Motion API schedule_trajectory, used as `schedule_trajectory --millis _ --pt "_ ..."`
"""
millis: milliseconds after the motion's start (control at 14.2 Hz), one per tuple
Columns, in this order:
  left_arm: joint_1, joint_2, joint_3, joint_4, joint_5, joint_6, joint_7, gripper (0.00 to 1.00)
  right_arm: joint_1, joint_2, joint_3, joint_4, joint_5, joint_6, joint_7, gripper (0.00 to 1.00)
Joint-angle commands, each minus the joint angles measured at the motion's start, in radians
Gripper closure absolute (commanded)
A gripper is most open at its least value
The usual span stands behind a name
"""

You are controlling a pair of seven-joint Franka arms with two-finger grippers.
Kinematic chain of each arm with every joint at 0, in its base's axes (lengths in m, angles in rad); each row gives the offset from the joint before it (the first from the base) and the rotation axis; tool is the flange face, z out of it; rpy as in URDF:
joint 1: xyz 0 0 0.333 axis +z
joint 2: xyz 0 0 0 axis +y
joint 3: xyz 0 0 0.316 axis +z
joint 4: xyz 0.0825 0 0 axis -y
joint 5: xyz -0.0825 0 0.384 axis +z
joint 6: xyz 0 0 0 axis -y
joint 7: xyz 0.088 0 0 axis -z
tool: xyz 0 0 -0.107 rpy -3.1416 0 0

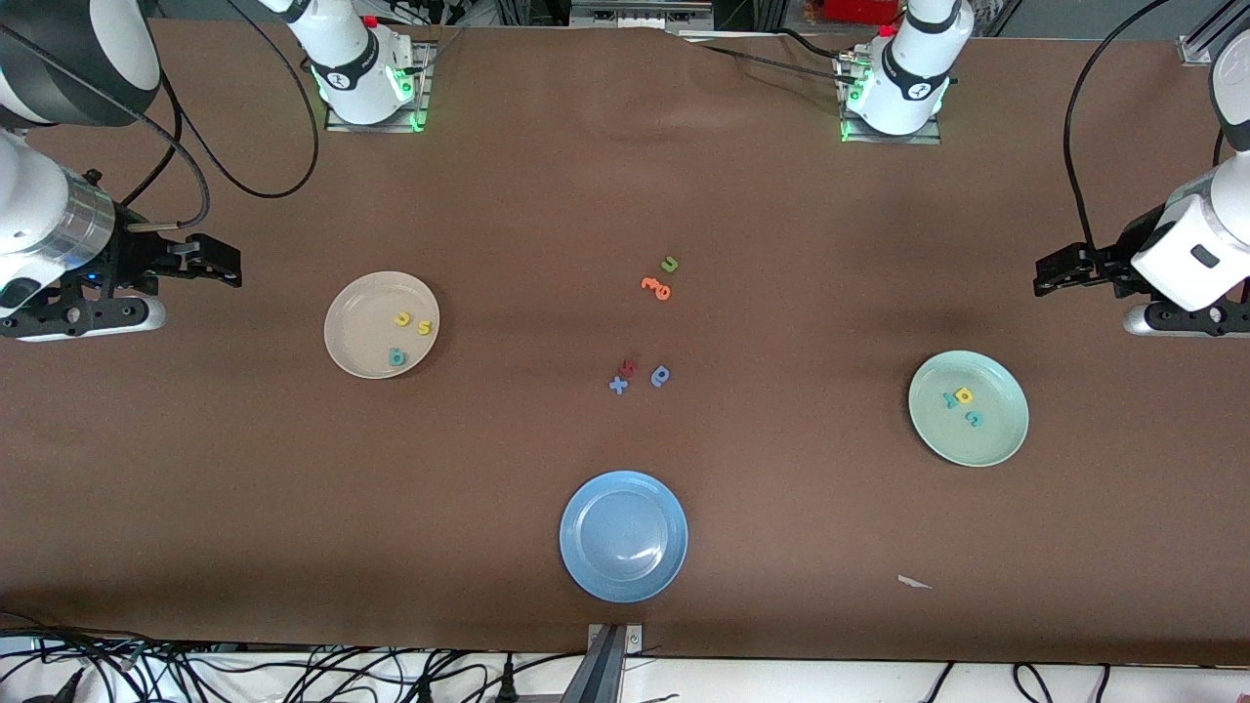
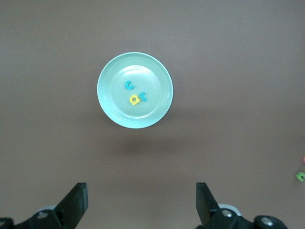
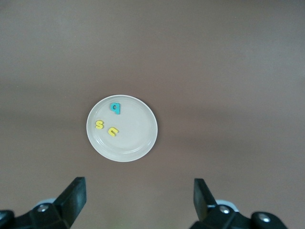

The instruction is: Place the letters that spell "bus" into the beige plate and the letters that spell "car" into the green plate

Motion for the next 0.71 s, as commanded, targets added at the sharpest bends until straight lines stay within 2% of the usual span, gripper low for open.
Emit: schedule_trajectory --millis 0,636 --pt "0.003 0.002 0.001 0.023 -0.031 -0.023 0.018 0.00 -0.004 -0.011 -0.005 -0.003 0.016 -0.007 -0.004 0.00" --pt "0.002 -0.001 0.001 0.026 -0.029 -0.024 0.010 0.00 -0.001 -0.011 -0.008 -0.001 0.010 -0.007 0.002 0.00"
